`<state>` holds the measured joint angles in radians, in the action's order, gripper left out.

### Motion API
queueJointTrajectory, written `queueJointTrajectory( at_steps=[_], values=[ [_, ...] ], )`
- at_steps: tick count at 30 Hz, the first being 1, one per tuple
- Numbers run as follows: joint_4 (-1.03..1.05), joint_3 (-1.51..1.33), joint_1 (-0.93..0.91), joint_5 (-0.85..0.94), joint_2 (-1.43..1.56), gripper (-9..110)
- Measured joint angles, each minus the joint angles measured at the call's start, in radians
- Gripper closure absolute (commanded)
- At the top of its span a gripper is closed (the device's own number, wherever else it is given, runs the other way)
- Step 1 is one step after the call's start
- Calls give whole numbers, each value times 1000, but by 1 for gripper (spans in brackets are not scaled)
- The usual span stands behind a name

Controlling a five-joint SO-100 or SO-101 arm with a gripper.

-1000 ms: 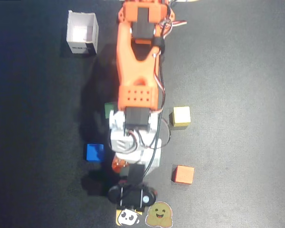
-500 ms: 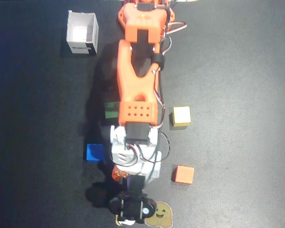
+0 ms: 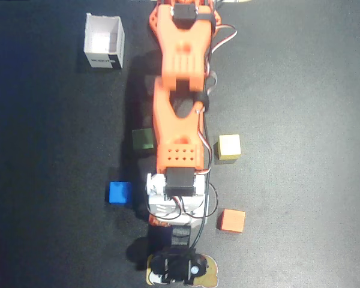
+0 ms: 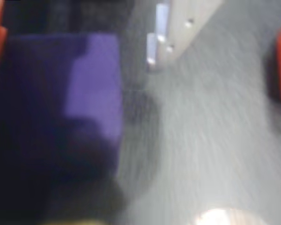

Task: Put the purple cube on top of the green cube.

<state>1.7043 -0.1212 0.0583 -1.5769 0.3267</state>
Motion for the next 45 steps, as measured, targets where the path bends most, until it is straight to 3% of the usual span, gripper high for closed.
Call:
queueJointTrajectory(
  at_steps=[18,28,37,45],
  values=[
    [-3,97,-8,18,-34,80],
    [-215,-287,-8,-43,247,81],
    [-296,-348,-8,-60,267,82],
    [-327,-356,-8,-83,267,96]
  ],
)
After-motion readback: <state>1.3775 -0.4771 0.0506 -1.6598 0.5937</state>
